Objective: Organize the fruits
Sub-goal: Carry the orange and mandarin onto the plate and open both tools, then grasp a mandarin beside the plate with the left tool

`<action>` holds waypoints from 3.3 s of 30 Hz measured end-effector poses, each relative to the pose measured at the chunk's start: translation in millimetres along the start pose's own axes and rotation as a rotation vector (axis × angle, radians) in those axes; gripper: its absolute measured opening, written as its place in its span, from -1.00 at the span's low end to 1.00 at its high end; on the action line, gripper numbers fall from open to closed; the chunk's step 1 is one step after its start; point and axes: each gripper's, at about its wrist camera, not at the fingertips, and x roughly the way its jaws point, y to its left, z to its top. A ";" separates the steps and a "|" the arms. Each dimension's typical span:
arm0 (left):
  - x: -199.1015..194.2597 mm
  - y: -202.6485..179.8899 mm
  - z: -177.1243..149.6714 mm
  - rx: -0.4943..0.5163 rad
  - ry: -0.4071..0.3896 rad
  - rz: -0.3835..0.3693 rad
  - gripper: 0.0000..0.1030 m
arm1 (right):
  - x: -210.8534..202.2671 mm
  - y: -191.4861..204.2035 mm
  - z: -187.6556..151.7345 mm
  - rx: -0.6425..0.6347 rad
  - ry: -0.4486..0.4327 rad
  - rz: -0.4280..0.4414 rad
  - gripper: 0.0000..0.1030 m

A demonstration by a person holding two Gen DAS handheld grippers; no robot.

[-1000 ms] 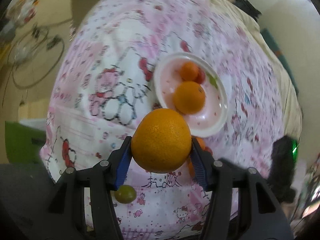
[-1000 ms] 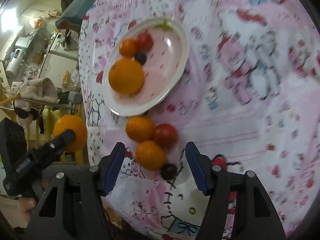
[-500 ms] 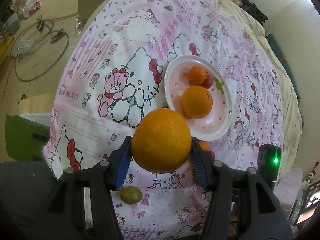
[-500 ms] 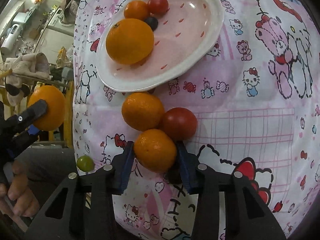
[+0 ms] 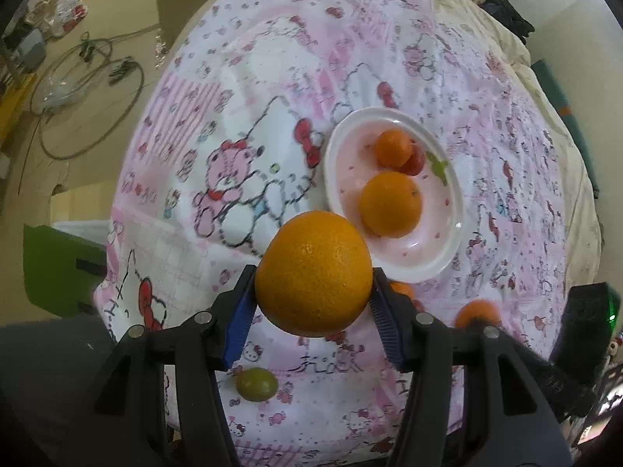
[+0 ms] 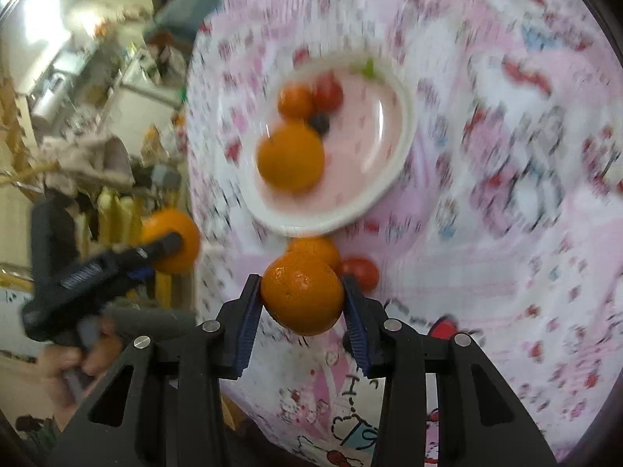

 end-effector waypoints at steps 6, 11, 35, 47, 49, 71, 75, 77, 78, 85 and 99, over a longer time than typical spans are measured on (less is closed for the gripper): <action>-7.7 -20.6 19.6 0.070 -0.018 0.017 0.01 | -44.2 -3.2 28.1 0.019 -0.130 0.015 -0.17; -6.5 -36.6 40.2 0.157 -0.012 0.054 0.01 | -59.3 4.2 59.8 -0.003 -0.185 0.003 -0.17; 69.8 -72.8 111.7 0.301 0.031 0.010 0.01 | 27.8 -32.5 132.2 0.045 -0.044 -0.077 -0.17; 101.0 -58.2 115.5 0.230 0.148 0.027 0.02 | 50.9 -42.9 139.6 0.073 0.014 -0.038 -0.16; 103.9 -56.9 115.6 0.223 0.161 0.010 0.02 | 50.8 -41.9 140.7 0.081 0.016 -0.026 -0.16; 78.0 -81.2 110.1 0.363 0.037 0.133 0.29 | 58.1 -38.5 140.9 0.087 0.038 0.010 0.07; 63.1 -79.0 116.3 0.339 -0.021 0.103 0.29 | 47.6 -35.2 143.8 0.077 0.008 0.000 0.13; 57.1 -75.2 116.5 0.312 -0.034 0.077 0.29 | 43.2 -34.0 142.9 0.069 0.000 -0.012 0.15; 54.5 -74.5 115.7 0.310 -0.044 0.081 0.29 | 41.3 -33.7 142.2 0.068 -0.004 -0.019 0.18; 37.1 -74.8 110.7 0.326 -0.091 0.086 0.55 | 21.8 -20.7 137.2 0.047 -0.028 -0.066 0.37; -3.4 -81.8 77.7 0.441 -0.224 0.118 0.88 | -31.3 8.4 94.6 0.042 -0.178 -0.104 0.71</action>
